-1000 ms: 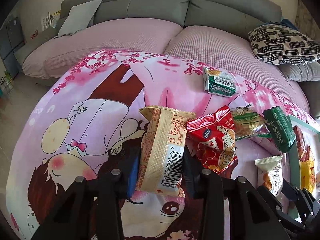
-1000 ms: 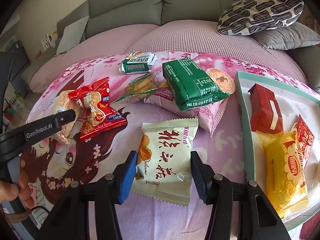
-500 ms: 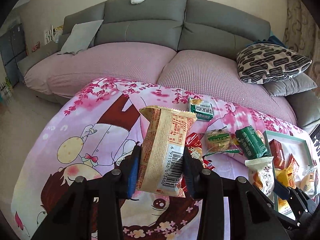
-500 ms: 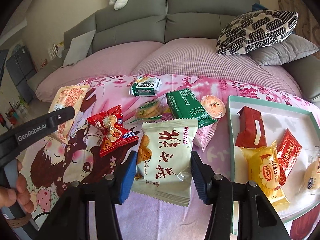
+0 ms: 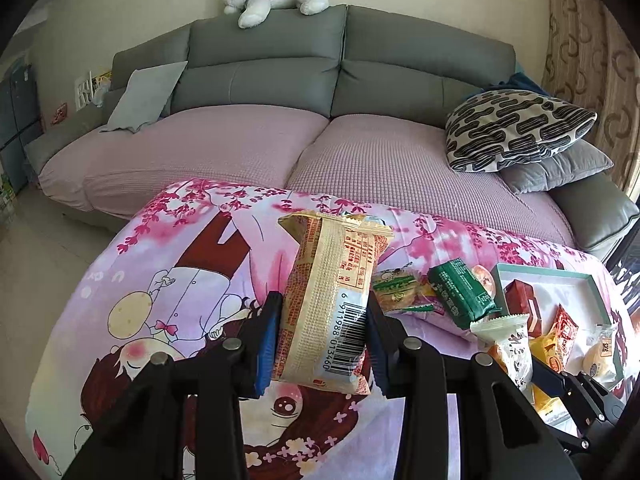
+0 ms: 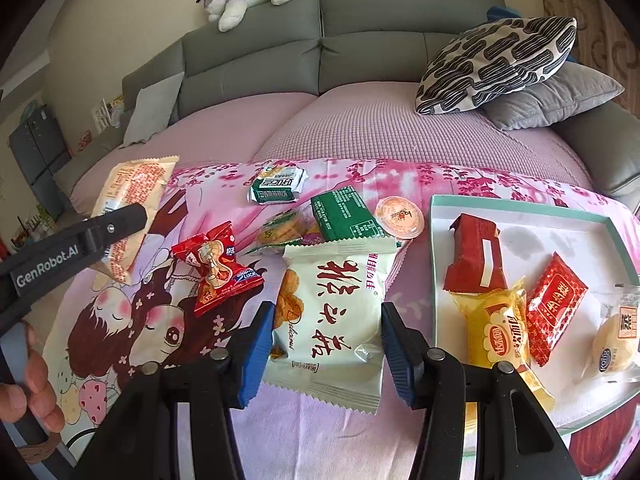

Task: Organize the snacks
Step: 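Carry beige bag with left gripper to tray while right carries white packet there, then lower both held packets into the tray and open both grippers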

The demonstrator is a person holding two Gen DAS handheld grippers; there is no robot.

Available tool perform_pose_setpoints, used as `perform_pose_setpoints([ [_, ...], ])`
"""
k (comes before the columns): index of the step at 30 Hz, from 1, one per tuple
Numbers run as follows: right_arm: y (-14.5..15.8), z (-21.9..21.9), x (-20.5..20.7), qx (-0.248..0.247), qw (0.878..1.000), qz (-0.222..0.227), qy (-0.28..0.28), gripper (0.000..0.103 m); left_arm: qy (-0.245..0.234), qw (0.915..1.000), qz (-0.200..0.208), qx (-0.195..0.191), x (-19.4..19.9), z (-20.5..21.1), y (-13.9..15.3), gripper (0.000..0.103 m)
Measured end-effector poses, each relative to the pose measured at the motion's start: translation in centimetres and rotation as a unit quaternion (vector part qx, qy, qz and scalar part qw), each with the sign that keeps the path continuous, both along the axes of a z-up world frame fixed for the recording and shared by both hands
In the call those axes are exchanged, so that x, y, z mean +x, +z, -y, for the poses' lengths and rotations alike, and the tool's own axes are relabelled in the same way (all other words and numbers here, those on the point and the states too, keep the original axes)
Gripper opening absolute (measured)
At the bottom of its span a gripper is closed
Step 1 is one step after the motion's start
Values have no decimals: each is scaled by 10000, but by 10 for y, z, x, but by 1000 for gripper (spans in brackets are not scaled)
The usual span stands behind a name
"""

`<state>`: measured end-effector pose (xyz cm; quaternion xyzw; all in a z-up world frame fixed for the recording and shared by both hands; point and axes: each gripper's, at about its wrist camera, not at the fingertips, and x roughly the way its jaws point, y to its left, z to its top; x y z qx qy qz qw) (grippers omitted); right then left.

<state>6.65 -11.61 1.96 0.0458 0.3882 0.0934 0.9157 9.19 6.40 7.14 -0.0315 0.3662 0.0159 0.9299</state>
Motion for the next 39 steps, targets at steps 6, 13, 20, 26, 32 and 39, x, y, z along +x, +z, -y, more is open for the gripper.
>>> perform_pose_setpoints([
  [6, 5, 24, -5, 20, 9997, 51, -237, 55, -329, 9995, 22, 30, -1, 29, 3, 41],
  [13, 15, 65, -13, 46, 9972, 180, -725, 55, -806, 9967, 65, 48, -4, 73, 7, 41],
  [20, 21, 110, -21, 38, 9921, 247, -1233, 55, -1265, 9919, 99, 65, -6, 118, 9, 41],
  [26, 19, 152, -28, 24, 9839, 249, -1767, 55, -1655, 9861, 122, 66, -6, 155, 8, 41],
  [32, 17, 183, -30, 90, 9765, 232, -2142, 55, -1975, 9802, 33, 161, -4, 182, 1, 41],
  [39, 22, 194, -16, 106, 9746, 292, -2218, 55, -2134, 9765, -297, 100, 24, 204, -11, 41],
])
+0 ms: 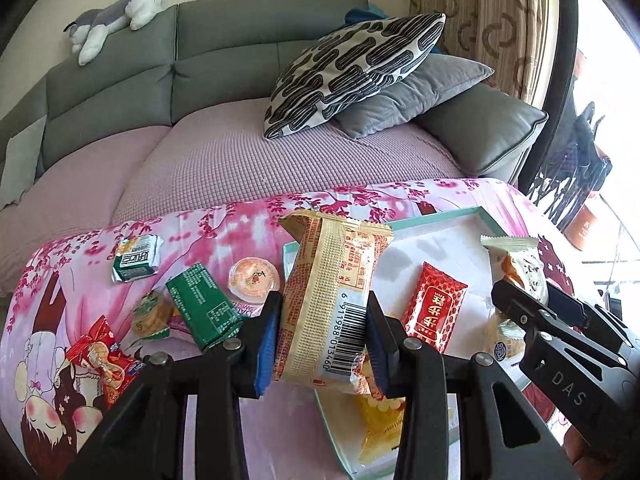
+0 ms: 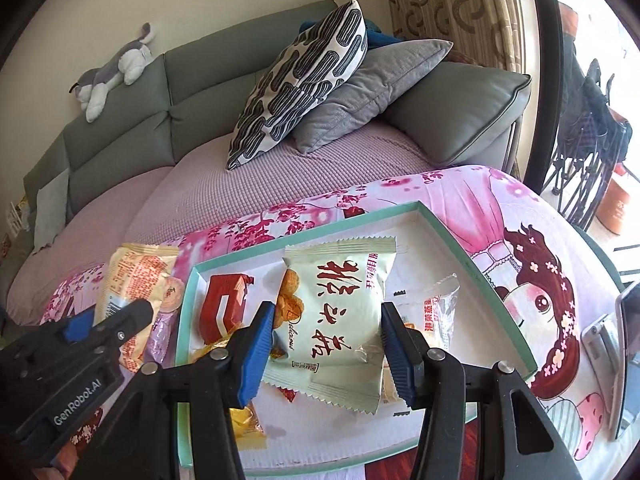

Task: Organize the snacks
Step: 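Lower both held packets into the tray and open both grippers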

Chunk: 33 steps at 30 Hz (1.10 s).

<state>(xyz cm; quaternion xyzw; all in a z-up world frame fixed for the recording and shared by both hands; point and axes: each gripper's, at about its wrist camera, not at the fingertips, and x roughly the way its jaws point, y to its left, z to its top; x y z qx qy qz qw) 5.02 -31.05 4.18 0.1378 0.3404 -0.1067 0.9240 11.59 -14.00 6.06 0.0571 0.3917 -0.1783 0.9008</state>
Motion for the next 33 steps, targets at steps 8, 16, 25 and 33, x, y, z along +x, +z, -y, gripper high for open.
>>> perform_pose_setpoints([
  [8, 4, 24, 35, -89, 9999, -79, -39, 55, -182, 9990, -386, -94, 39, 27, -5, 41],
  [16, -2, 46, 73, -432, 9974, -569, -10, 55, -420, 9965, -714, -56, 63, 65, -16, 41],
  [25, -38, 53, 97, -356, 9915, -1246, 119, 55, -548, 9920, -1122, 208, 75, 83, -44, 41],
  [33, -49, 52, 101, -288, 9883, -1488, 158, 57, -469, 9908, -1249, 237, 78, 82, -47, 48],
])
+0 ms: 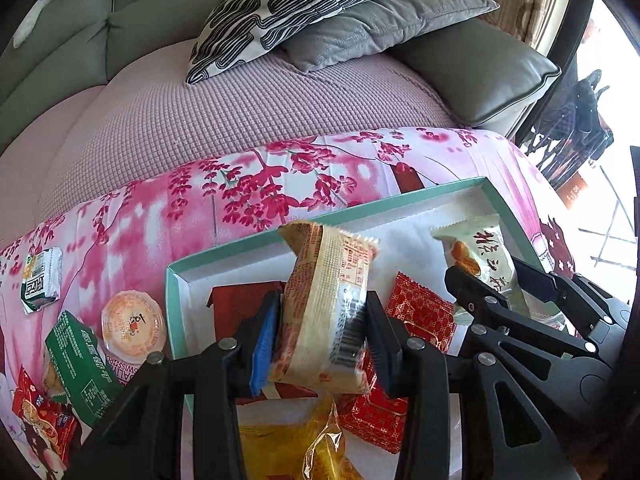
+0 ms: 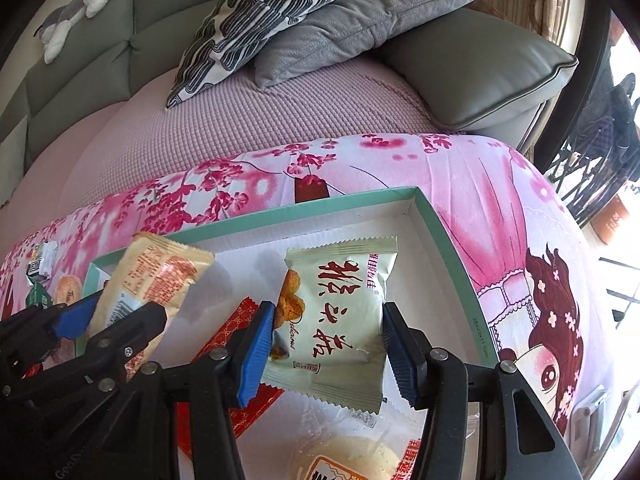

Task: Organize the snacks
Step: 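Lower both held packets into the tray and open both grippers, then withdraw both grippers from the tray toward the remaining snacks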

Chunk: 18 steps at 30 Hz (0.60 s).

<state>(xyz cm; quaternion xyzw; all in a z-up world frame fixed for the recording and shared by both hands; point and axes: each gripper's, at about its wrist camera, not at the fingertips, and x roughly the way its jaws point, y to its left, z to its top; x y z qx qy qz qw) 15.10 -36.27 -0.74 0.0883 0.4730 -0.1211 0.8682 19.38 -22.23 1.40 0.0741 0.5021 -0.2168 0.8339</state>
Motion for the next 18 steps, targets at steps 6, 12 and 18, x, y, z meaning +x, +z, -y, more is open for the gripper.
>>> perform_pose_setpoints([
  [6, 12, 1, -6, -13, 10000, 39, -38, 58, 156, 9998, 86, -79, -5, -12, 18, 53],
  [12, 36, -11, -28, -13, 9996, 262, -41, 58, 358, 9986, 355, -171, -27, -38, 42, 53],
  [18, 44, -37, -68, 70, 9991, 414, -12, 58, 614, 9961, 633, -67, -60, -74, 49, 53],
])
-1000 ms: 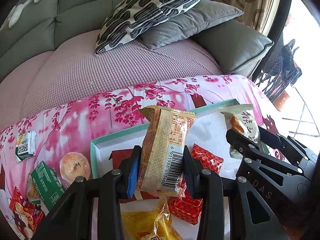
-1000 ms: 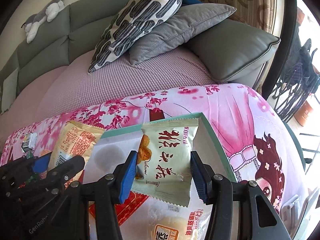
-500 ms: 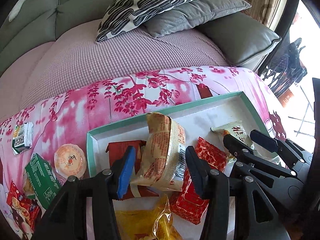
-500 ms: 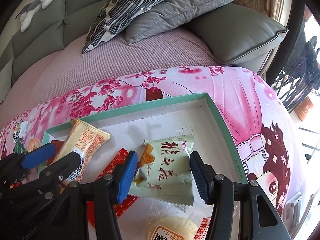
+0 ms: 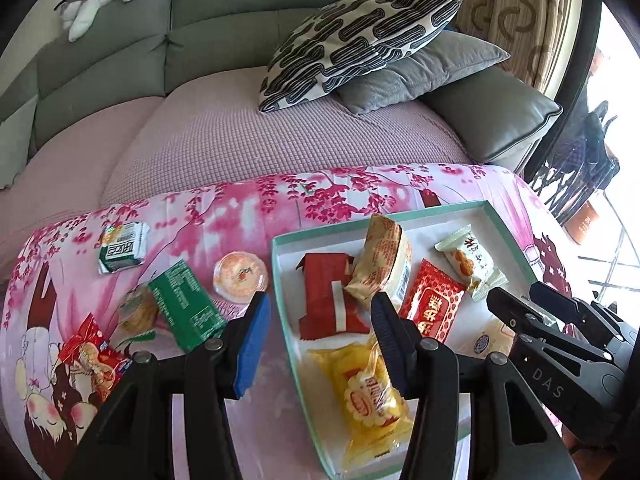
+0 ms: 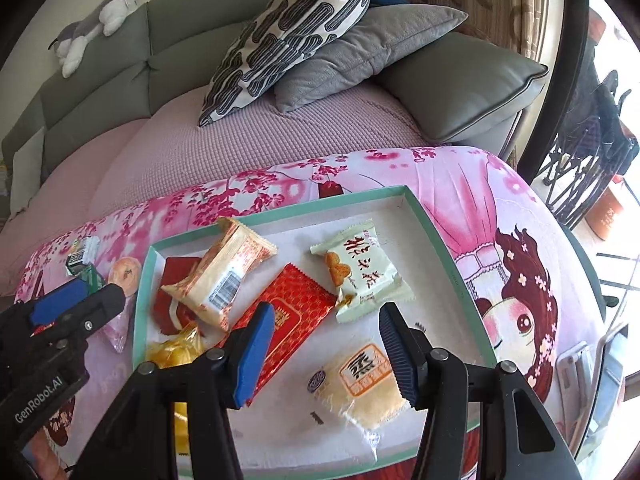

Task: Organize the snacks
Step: 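Withdraw both grippers from the tray toward the remaining snacks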

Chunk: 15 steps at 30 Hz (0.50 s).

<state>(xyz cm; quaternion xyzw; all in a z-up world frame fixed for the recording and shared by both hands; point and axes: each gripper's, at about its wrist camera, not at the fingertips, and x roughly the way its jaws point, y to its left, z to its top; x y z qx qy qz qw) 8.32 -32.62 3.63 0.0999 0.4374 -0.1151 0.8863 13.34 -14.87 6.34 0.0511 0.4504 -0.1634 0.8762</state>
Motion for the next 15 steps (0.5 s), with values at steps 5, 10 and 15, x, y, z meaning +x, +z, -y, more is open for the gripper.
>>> perform_pose_setpoints([
  [5, -3, -21, -27, 136, 9999, 61, -81, 58, 140, 9999, 62, -1, -25, -25, -9, 53],
  [10, -9, -35, -38, 172, 9998, 96, -61, 58, 265, 9996, 18, 16, -37, -44, -23, 53],
  [15, -10, -38, -38, 58, 9998, 169, -65, 58, 448, 9990, -2, -5, -33, -53, -33, 53],
])
